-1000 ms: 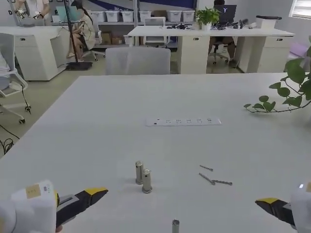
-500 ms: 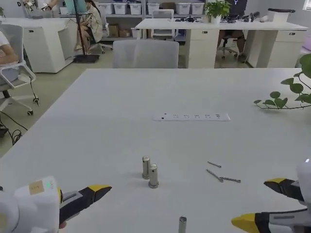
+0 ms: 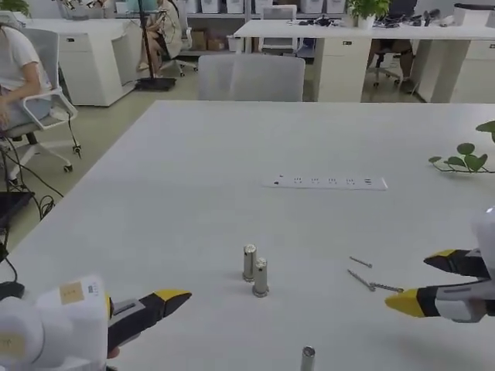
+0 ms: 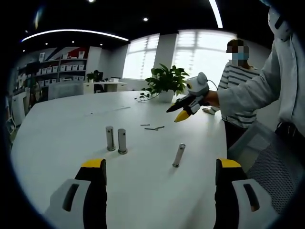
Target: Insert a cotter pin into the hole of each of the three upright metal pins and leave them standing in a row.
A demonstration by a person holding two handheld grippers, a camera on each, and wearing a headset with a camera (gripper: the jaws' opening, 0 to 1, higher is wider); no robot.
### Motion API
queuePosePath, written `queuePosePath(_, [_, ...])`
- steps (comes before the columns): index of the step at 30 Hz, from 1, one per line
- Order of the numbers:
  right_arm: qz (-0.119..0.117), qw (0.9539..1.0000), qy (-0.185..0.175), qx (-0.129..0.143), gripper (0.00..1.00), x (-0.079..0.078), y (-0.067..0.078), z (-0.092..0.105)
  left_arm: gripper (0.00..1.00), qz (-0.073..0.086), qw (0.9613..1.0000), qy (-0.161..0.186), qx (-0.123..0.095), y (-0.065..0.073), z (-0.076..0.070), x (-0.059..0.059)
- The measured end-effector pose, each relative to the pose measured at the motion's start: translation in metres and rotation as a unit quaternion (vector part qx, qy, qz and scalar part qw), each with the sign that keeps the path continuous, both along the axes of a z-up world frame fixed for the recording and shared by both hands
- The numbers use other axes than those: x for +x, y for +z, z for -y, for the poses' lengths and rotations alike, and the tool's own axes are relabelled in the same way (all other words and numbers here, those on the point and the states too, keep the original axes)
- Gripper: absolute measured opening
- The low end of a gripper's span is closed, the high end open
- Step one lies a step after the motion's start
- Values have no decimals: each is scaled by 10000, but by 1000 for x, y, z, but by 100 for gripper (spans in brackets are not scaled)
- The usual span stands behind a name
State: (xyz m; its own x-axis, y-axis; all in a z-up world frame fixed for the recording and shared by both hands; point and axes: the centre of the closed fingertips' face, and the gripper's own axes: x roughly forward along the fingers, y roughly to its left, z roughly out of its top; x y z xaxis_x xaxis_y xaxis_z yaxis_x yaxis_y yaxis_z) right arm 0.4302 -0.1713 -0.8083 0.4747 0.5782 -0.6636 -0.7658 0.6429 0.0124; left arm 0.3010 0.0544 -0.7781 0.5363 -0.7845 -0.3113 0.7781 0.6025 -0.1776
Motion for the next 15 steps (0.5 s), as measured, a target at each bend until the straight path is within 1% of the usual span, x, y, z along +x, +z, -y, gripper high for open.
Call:
queuePosePath(2, [-9,9999,54,-100,66,5,-2,-1,95,6,10000,-9,3,0,0,-1])
queuePosePath(5, [-50,9999,83,-141,63,13,-3,-3,95,2,10000,-6,14,-1,0,-1])
queuePosePath(8, [-49,9994,184,-297,60,21,-5,-5,95,-37,10000,-6,25,-2,-1,-2])
queuePosePath(15, [-173,9982,304,-485,50,33,-14,-7,94,-32,10000,-6,11,-2,-1,-2])
